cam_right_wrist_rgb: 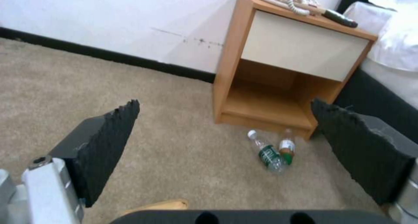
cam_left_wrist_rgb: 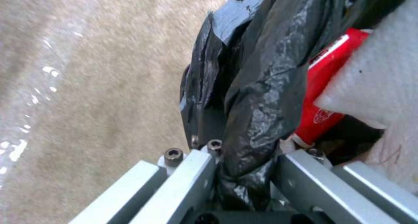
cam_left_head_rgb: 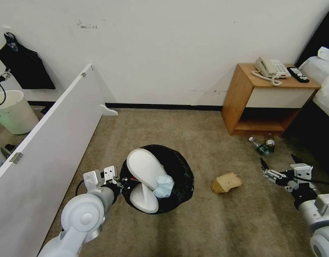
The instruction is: Pick up the trash bin, then pick up the garbage from the floor and place it into the trash bin.
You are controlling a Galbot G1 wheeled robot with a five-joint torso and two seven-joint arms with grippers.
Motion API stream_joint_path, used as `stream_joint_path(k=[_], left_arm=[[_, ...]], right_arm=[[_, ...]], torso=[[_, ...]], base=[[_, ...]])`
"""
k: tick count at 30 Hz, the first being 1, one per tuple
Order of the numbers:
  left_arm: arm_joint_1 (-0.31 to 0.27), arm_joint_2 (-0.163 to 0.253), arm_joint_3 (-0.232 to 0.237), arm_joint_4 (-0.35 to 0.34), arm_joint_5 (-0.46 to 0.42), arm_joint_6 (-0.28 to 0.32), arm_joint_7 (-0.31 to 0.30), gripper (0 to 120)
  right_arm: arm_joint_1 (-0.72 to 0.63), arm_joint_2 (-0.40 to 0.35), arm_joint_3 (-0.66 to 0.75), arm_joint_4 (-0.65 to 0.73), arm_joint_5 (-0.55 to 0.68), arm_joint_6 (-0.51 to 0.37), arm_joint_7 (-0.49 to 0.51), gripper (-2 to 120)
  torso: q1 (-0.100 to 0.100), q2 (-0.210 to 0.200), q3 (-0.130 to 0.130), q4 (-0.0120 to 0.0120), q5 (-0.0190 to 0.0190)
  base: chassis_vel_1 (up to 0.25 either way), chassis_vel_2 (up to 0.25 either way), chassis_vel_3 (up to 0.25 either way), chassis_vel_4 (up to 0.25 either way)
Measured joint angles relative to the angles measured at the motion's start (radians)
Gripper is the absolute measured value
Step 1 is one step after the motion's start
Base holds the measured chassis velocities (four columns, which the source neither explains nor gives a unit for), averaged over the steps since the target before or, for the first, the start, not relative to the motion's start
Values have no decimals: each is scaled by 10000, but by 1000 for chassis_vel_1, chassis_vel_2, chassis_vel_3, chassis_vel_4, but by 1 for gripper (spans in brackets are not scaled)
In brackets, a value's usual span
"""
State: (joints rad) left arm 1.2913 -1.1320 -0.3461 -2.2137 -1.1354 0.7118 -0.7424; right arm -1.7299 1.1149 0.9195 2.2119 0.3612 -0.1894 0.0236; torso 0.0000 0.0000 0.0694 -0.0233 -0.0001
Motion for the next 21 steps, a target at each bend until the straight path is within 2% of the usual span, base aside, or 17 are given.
stream_joint_path(k=[8,21], left_arm=[[50,44,-61,-35,377,9,127,0],[93,-93,-24,59,520,11,199,0]], right_arm=[[-114,333,-6,86,-51,2,-98,100],[-103,253,112,65,64,-119,-207,100]], torso=[[0,0,0,-1,0],[0,0,0,-1,0]], base=[[0,0,0,0],[0,0,0,0]])
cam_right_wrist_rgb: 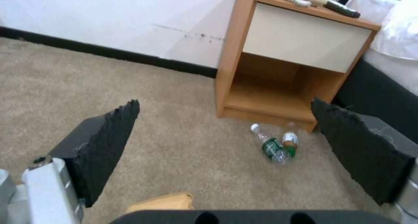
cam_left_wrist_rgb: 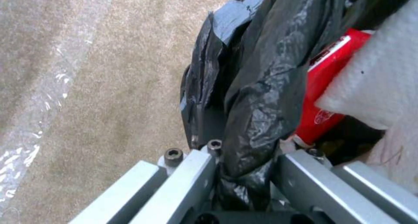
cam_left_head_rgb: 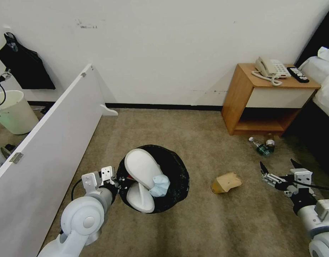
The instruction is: Pick up the trash bin, then pick up the garbage from the floor and place it into the trash bin.
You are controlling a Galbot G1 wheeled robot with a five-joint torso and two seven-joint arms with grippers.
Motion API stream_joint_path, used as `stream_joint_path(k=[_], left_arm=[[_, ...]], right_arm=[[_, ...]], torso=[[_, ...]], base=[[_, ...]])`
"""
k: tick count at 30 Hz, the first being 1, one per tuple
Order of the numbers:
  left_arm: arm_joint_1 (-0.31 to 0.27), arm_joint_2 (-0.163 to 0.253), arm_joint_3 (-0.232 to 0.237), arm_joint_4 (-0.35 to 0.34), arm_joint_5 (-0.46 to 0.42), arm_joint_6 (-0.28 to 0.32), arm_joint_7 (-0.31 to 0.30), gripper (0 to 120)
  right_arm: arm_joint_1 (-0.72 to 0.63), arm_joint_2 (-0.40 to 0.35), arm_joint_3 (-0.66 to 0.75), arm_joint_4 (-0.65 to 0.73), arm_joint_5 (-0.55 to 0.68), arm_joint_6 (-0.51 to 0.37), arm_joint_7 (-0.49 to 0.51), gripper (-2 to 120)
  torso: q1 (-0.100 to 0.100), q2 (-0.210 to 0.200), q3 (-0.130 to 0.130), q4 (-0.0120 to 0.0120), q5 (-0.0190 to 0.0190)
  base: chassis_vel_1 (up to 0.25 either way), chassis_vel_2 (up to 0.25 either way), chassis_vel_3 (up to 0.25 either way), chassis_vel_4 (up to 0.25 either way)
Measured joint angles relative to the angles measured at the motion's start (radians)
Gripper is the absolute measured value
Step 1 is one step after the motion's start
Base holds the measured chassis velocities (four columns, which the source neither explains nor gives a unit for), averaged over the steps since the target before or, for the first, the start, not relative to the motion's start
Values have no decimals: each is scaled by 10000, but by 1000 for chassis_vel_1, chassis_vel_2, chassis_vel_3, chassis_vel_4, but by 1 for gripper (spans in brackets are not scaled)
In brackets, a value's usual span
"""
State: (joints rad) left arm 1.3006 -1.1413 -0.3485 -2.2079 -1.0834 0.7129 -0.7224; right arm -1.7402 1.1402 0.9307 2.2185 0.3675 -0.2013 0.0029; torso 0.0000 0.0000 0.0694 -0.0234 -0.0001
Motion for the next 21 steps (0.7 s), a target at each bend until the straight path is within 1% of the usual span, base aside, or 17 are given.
stream_joint_path(k=[15,21], left_arm=[[-11,-30,-44,69,20,-22,30,0],[-75,-33,-47,84,6,-27,30,0]], right_arm=[[99,53,-107,-121,23,-37,-10,100],[108,142,-107,-136,19,-37,-51,100]], torso=[[0,0,-1,0,1],[0,0,0,-1,1]], base=[[0,0,0,0],[-53,45,48,-58]])
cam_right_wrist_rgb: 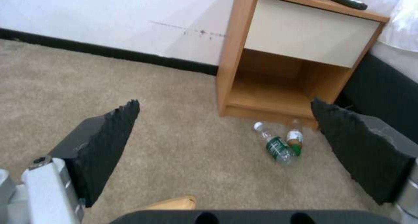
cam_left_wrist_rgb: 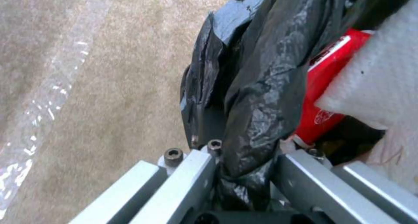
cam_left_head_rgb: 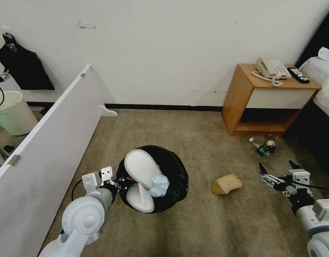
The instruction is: Pick up the trash bin, then pick up the garbage from the floor and place it into the trash bin.
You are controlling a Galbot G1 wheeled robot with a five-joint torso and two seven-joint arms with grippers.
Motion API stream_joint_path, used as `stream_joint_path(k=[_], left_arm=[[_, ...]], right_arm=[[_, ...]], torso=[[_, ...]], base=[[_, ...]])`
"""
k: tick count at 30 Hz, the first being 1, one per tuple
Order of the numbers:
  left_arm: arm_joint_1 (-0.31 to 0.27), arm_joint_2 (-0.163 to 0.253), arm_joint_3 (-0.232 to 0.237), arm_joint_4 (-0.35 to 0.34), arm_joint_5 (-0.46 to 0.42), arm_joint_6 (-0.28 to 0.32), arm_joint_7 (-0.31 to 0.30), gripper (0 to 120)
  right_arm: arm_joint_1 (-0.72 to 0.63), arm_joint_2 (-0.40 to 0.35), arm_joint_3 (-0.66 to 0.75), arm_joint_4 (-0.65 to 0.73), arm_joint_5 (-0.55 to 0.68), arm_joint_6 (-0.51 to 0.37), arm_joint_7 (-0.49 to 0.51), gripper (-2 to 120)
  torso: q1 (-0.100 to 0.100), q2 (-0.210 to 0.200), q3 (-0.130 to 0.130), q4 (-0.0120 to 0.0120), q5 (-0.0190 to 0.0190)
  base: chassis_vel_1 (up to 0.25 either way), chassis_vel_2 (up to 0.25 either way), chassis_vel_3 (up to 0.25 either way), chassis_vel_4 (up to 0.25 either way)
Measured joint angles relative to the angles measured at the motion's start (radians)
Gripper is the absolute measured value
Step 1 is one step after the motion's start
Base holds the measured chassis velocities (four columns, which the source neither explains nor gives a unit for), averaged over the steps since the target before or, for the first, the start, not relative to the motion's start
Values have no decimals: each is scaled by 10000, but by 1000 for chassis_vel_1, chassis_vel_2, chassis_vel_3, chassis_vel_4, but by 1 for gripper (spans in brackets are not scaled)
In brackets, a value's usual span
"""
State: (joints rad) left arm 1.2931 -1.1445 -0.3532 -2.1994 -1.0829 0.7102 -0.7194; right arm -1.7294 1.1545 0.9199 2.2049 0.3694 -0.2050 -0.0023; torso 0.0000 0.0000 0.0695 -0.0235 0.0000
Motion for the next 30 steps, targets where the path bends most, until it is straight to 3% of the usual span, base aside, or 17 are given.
stream_joint_path(k=[30], left_arm=[[43,-1,-53,-44,2,-9,9,0]], right_arm=[[-54,-69,36,-52,144,8,-149,100]], torso=[[1,0,0,1,0]], base=[[-30,27,27,-26]])
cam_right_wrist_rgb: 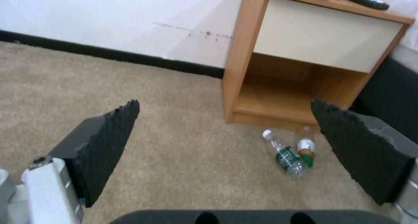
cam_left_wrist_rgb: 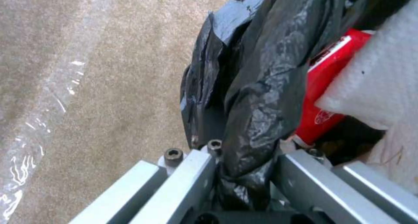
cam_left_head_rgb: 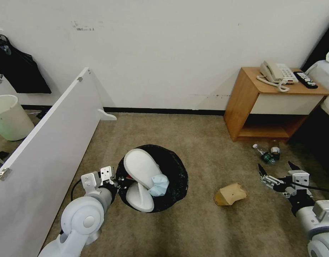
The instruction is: Pick up the trash bin, then pick up the garbage from the floor and place it into the trash bin.
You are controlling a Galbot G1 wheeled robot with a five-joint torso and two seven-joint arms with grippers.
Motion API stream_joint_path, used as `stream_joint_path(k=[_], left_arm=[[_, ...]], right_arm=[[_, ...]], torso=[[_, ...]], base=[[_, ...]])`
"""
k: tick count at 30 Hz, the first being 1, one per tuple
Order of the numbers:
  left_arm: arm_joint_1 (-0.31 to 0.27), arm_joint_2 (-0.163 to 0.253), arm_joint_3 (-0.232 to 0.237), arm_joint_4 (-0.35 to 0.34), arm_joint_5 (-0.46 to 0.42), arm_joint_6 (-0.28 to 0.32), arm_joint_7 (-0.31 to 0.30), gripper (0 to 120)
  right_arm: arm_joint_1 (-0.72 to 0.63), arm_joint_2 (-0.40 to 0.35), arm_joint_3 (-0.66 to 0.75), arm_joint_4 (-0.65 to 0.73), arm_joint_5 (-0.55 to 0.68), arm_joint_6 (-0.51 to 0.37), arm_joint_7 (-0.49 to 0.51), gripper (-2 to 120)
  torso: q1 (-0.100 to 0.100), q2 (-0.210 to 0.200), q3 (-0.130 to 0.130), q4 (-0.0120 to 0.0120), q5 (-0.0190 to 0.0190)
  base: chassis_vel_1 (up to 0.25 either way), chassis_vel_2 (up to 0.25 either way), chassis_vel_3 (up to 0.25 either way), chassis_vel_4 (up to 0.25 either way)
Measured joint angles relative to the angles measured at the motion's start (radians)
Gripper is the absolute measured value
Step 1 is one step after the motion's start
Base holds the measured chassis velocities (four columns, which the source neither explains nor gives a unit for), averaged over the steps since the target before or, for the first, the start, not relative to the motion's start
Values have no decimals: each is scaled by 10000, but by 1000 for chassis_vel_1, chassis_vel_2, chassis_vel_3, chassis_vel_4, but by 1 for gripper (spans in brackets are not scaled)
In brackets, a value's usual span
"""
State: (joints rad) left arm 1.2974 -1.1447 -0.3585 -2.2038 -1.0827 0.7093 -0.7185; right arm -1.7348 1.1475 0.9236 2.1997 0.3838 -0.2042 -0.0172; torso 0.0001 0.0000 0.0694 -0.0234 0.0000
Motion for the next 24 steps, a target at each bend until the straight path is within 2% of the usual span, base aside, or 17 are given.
stream_joint_path(k=[11,24], left_arm=[[-29,0,20,63,3,0,38,0],[-29,-28,10,98,33,-7,57,0]], right_arm=[[22,-35,1,-40,52,-53,-6,100],[52,-64,-8,-99,88,-23,-96,100]], torso=[[-1,0,-1,0,0],[-1,1,-1,0,-1]], base=[[0,0,0,0],[-58,60,65,-58]])
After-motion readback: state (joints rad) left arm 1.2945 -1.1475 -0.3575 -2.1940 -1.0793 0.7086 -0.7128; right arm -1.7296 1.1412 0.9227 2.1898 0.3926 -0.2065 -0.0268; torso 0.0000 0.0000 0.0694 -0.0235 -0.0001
